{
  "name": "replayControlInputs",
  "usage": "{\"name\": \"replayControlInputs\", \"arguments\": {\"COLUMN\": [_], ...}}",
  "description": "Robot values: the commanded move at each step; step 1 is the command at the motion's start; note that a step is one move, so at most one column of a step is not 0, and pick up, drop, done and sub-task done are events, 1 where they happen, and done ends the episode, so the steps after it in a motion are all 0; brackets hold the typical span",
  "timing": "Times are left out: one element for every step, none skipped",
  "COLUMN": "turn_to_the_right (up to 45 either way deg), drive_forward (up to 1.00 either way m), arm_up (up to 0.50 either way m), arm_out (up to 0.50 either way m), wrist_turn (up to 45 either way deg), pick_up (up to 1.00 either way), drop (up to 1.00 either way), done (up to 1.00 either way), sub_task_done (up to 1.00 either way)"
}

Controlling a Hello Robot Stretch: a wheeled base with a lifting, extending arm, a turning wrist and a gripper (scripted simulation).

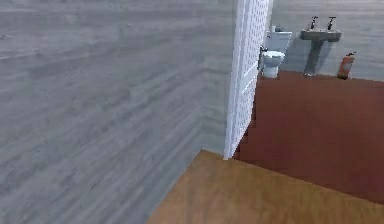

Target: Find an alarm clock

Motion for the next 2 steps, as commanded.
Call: {"name": "replayControlInputs", "arguments": {"turn_to_the_right": [45.0, 39.0], "drive_forward": [0.0, 0.0], "arm_up": [0.0, 0.0], "arm_out": [0.0, 0.0], "wrist_turn": [0.0, 0.0], "pick_up": [0.0, 0.0], "drop": [0.0, 0.0], "done": [0.0, 0.0], "sub_task_done": [0.0, 0.0]}}
